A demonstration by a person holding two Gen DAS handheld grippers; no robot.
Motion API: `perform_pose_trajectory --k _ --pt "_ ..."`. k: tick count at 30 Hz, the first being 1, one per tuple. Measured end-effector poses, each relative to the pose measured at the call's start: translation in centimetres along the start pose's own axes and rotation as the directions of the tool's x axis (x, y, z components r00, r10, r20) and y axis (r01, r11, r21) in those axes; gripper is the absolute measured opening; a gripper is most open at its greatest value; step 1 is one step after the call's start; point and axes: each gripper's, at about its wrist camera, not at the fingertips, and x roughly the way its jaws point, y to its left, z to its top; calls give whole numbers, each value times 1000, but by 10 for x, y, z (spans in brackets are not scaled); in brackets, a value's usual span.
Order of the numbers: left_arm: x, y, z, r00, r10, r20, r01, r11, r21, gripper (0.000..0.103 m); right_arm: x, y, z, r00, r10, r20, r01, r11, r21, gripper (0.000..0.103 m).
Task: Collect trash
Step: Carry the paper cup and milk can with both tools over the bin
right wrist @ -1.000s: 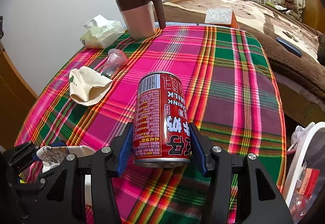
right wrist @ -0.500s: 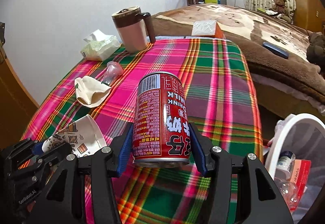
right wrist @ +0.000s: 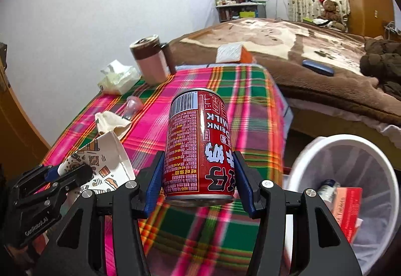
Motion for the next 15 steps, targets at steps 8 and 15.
perform_pose_trajectory --k 8,15 --pt "-3 -34 14 998 -47 33 45 998 41 28 -35 -35 -4 997 -66 50 63 997 52 54" --pt "2 -71 25 995 -92 45 88 993 84 28 -58 -67 -9 988 -132 78 124 987 101 54"
